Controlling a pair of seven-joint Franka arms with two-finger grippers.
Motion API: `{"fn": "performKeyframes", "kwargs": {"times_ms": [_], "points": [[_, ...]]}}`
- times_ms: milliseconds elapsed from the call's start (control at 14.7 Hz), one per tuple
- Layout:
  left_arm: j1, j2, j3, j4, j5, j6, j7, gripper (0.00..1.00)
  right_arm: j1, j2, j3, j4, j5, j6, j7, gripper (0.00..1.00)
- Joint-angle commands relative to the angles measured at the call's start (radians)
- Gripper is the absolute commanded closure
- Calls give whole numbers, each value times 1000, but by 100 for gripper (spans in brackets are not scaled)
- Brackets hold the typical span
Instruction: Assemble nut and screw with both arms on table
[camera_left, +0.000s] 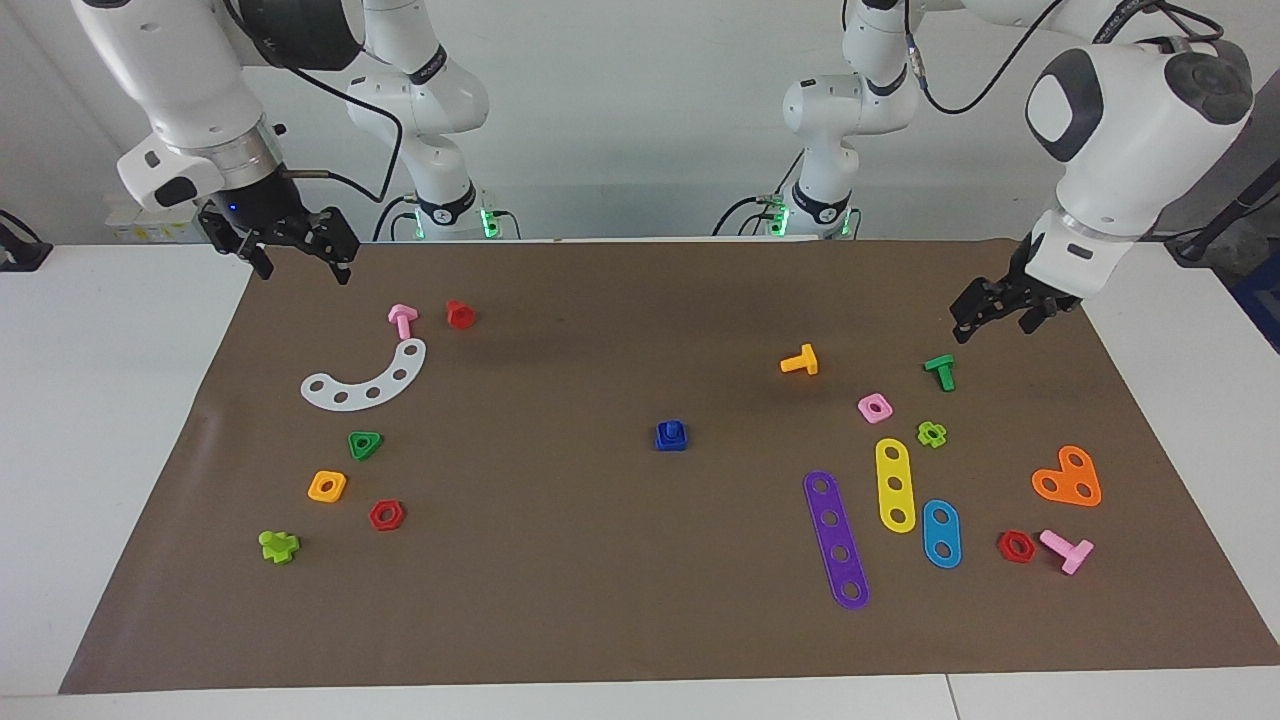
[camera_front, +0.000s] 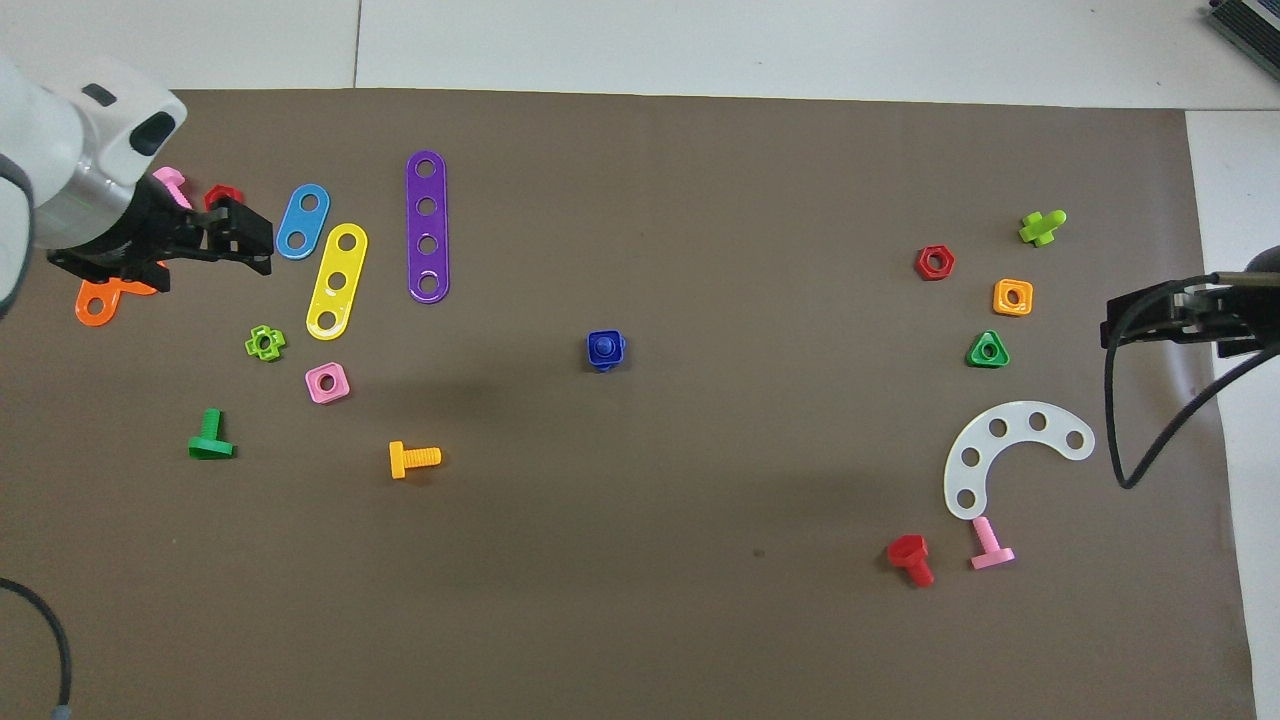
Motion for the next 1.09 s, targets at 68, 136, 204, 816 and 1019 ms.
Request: {"fn": "performKeyframes", "kwargs": {"times_ms": [68,136,204,816,1019], "points": [[-9,-88,-13,-44,-15,-10,9,0,-4,-2,11,-5,9,21,21,0],[-11,-97,-19,-44,-15,-8,8,0,-4,-3,11,-6,9,21,19,0],[-13,-99,-20,-43,-15,-7,9,0,-4,-3,11,-6,9,21,18,0],[-8,-100,-20,-54,-7,30,130,0,-4,-5,21,7,41,6,27,0],[-6,-100,-20,-54,-9,30,126,0,-4,-8,21,-2,41,15,27,0]]}}
